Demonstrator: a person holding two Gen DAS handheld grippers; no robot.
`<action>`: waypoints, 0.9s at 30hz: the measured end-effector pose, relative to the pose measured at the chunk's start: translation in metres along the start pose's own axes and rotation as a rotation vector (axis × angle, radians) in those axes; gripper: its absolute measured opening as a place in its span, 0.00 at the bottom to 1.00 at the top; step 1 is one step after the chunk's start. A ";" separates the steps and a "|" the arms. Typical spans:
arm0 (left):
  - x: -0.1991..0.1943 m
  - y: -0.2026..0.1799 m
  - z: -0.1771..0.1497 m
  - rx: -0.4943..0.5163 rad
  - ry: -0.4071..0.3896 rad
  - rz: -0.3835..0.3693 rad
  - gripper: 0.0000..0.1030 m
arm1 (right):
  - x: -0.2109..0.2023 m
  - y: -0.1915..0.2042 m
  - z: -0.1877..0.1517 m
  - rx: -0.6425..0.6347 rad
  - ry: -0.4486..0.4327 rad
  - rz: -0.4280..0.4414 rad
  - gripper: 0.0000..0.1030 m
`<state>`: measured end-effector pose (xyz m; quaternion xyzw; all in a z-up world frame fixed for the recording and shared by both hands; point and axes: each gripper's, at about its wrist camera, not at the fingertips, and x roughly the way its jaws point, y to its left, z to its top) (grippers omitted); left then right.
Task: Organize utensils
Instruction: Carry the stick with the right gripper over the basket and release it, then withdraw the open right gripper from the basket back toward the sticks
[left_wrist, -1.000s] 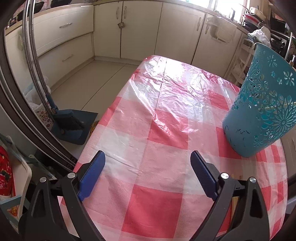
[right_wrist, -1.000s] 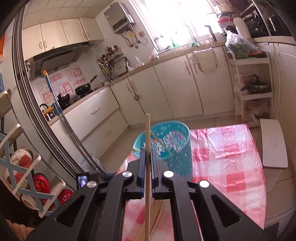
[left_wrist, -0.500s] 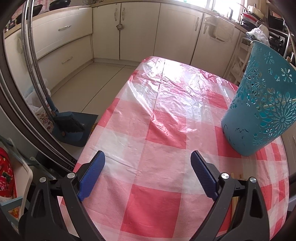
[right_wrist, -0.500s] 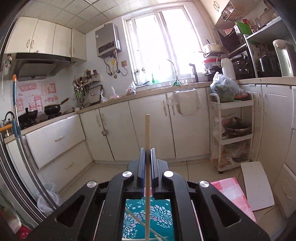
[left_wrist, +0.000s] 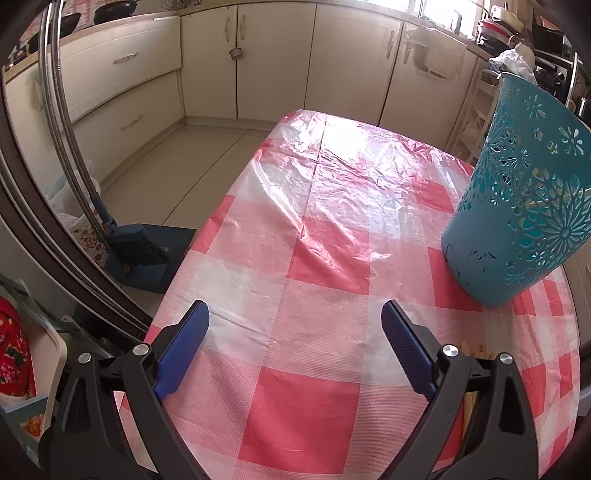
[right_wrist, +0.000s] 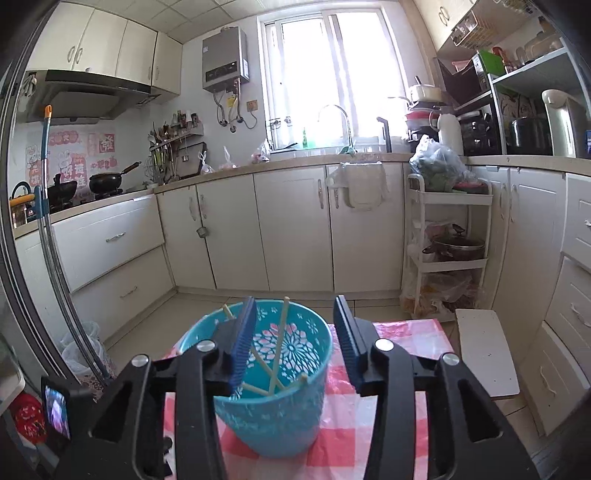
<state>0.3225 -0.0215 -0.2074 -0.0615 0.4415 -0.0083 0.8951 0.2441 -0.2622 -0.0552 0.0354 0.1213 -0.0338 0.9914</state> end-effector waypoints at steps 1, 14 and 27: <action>0.000 0.000 0.000 0.002 0.001 0.002 0.88 | -0.008 -0.002 -0.007 -0.017 0.001 -0.015 0.51; 0.000 -0.001 -0.001 0.008 0.004 0.008 0.89 | 0.004 -0.070 -0.080 0.031 0.228 -0.234 0.62; -0.001 -0.002 -0.002 0.018 0.003 0.011 0.89 | 0.018 -0.086 -0.099 0.094 0.342 -0.265 0.77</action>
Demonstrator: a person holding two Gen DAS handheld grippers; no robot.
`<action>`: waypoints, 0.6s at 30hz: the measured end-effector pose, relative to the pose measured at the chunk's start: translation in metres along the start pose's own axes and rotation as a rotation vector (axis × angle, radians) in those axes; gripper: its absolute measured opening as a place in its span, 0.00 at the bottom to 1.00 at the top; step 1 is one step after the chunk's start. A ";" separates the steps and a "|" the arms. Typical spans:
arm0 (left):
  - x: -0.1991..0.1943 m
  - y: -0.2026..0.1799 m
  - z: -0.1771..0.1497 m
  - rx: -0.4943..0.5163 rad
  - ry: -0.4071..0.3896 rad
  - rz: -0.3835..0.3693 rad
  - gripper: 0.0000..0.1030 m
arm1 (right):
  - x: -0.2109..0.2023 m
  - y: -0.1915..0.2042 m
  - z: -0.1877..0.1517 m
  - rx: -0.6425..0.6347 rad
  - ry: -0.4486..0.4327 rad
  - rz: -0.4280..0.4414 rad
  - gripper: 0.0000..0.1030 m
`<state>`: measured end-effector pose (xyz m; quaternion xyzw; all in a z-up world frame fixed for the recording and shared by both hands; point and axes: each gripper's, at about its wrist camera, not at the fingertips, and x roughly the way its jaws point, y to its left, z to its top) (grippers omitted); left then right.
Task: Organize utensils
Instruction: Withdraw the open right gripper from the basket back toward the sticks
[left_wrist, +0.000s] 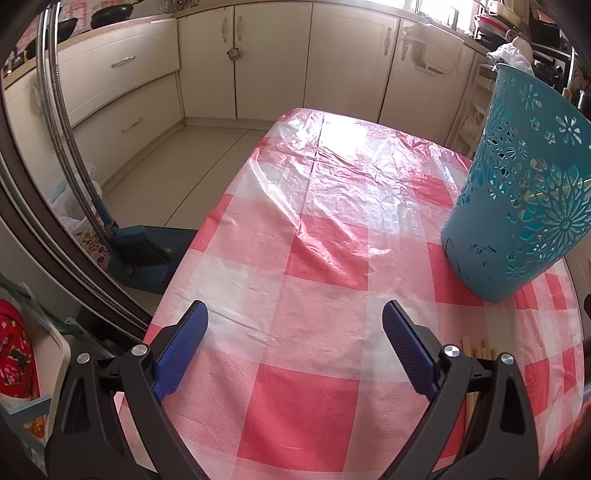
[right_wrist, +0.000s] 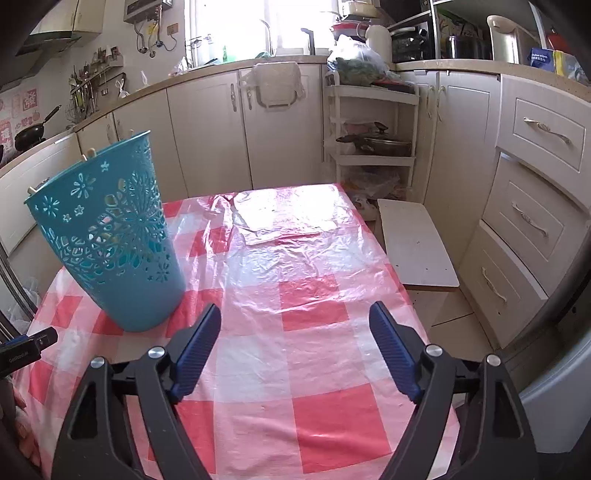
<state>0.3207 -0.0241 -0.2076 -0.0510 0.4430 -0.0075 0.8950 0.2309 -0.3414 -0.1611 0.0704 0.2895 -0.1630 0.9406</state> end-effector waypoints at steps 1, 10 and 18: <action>0.000 0.000 0.000 -0.001 0.000 -0.001 0.89 | 0.000 0.000 0.000 0.001 0.002 -0.002 0.78; 0.000 -0.001 0.000 -0.001 0.000 0.000 0.89 | 0.000 0.006 0.000 -0.030 0.003 -0.020 0.85; 0.000 -0.001 0.000 -0.001 0.000 0.000 0.89 | -0.002 0.010 0.000 -0.055 -0.007 -0.031 0.90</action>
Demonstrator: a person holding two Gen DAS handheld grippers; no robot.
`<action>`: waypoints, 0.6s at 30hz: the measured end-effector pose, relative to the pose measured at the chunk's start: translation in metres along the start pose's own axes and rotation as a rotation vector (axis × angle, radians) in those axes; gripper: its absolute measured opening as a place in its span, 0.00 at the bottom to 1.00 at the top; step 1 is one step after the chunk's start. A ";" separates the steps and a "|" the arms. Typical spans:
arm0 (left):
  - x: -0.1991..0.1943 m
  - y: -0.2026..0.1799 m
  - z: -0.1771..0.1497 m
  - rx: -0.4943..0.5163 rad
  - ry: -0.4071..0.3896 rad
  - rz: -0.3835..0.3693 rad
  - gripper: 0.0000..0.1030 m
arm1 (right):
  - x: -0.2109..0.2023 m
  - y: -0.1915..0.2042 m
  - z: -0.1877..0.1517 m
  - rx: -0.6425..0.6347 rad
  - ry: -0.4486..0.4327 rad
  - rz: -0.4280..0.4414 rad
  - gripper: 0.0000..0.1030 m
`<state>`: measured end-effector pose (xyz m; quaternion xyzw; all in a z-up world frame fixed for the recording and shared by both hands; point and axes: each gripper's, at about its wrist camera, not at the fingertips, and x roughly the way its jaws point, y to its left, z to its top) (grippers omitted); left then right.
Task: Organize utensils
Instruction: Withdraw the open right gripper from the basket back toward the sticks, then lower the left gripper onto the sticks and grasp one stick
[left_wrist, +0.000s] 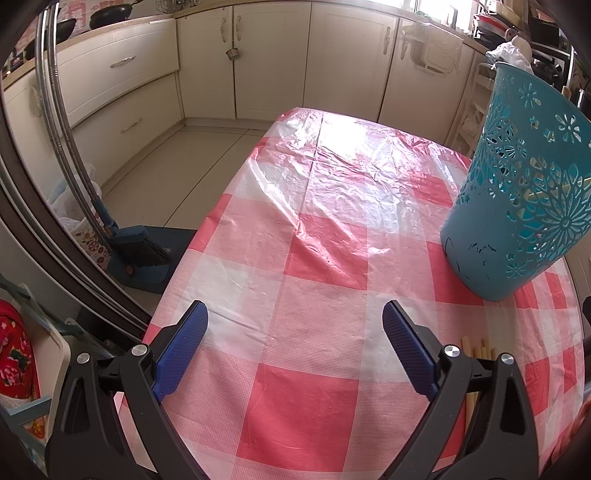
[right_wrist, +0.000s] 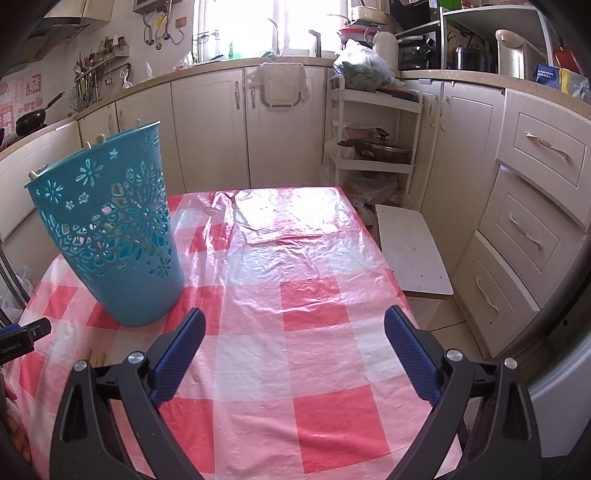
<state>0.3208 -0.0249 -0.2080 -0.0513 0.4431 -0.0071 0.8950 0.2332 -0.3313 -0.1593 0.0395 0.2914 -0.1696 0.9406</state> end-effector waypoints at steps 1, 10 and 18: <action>0.000 0.000 0.000 0.000 0.000 0.000 0.89 | 0.000 0.000 0.000 -0.002 -0.001 0.000 0.90; 0.002 0.000 0.000 0.003 0.007 -0.002 0.89 | -0.020 0.029 -0.009 -0.099 0.045 0.211 0.63; 0.003 0.001 0.000 0.008 0.009 -0.004 0.89 | -0.022 0.095 -0.041 -0.218 0.218 0.405 0.29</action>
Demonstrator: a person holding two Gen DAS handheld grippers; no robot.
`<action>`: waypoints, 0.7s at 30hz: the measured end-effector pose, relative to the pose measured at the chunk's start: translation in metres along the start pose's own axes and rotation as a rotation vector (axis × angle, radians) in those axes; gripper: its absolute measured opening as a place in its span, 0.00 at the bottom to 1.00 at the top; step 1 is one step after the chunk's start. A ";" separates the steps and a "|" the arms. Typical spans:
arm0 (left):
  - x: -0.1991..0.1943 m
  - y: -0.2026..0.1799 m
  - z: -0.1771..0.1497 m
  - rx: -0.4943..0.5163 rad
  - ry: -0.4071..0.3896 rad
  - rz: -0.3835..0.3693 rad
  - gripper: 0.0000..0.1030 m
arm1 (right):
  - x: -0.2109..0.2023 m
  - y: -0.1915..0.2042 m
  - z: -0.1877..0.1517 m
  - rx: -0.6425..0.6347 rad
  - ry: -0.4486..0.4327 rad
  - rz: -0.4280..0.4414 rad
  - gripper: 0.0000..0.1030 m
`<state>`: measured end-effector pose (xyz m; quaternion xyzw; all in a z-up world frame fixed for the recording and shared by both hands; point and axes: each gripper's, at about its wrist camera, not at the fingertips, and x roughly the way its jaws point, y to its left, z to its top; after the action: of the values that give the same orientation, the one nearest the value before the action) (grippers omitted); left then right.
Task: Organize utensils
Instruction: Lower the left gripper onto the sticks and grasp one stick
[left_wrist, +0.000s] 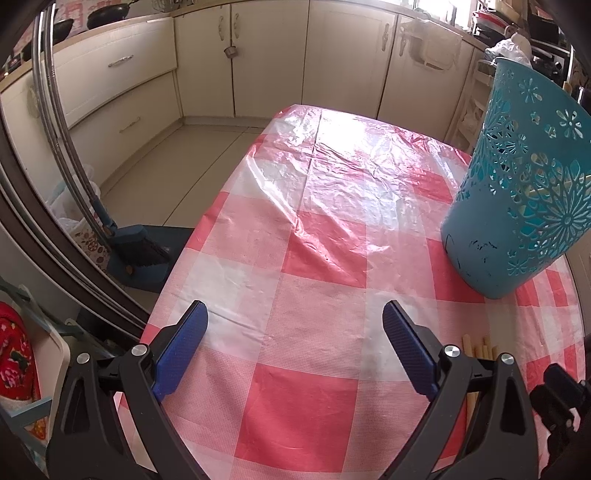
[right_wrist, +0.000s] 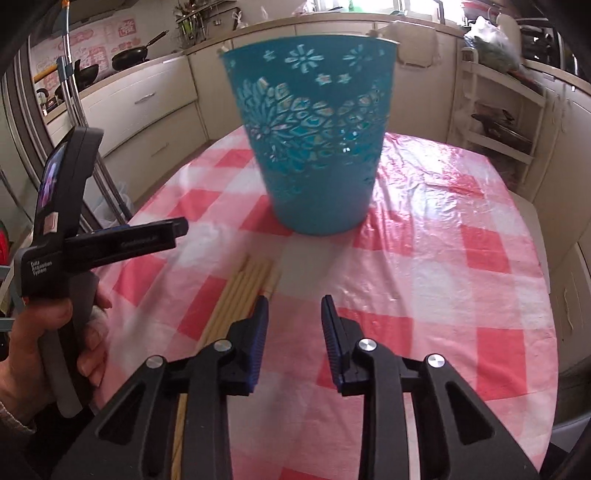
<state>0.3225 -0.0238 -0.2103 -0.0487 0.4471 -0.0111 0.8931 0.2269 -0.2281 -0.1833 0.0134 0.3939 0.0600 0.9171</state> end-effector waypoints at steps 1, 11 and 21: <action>0.000 0.000 0.000 0.001 0.000 -0.001 0.89 | 0.002 0.003 0.000 0.002 0.008 0.000 0.28; 0.001 0.000 0.000 0.004 0.000 0.000 0.89 | 0.017 0.005 -0.001 0.016 0.056 0.011 0.27; 0.001 0.000 0.000 0.005 0.001 0.001 0.89 | 0.020 0.013 -0.002 -0.022 0.075 0.018 0.19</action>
<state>0.3230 -0.0242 -0.2111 -0.0465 0.4475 -0.0120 0.8930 0.2383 -0.2125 -0.1981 0.0047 0.4270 0.0729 0.9013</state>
